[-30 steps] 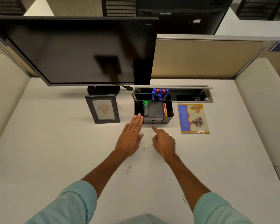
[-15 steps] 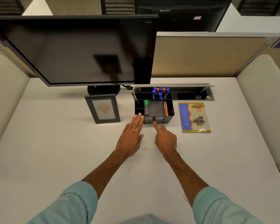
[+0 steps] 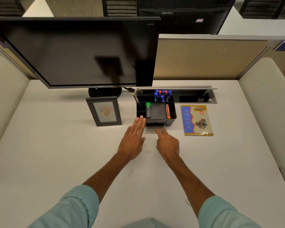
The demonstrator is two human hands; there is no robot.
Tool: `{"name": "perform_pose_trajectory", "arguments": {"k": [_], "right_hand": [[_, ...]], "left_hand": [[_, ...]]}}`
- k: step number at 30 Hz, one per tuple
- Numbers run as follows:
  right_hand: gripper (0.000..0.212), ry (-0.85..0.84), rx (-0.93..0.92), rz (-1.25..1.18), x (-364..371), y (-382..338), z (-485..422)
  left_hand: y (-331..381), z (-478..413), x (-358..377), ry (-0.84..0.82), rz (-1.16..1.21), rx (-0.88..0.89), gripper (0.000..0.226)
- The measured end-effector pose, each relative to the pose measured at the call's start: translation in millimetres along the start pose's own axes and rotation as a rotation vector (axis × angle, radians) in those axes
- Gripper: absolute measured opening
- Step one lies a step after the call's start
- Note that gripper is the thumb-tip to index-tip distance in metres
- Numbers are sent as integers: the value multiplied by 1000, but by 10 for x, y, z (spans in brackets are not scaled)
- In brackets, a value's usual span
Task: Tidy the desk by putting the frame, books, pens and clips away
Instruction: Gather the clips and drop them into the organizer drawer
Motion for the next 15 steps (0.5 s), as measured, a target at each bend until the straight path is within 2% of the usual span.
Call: {"name": "perform_pose_trajectory", "arguments": {"k": [5,15], "right_hand": [[55,82,-15,-25,51,20,172],[48,112,-12,-50,88,0,273]], "left_hand": [[-8,3,4,-4,-11,-2,78],[-4,-3,7,-18,-7,-4,80]]}}
Point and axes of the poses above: each hand's wrist, its own z-axis away from the middle knuckle, its own x-axis out of the palm, y = z × x, the point moved 10 cm from there along -z, towards the middle knuckle, and after that the axes turned 6 degrees about -y, right-handed, at the moved point
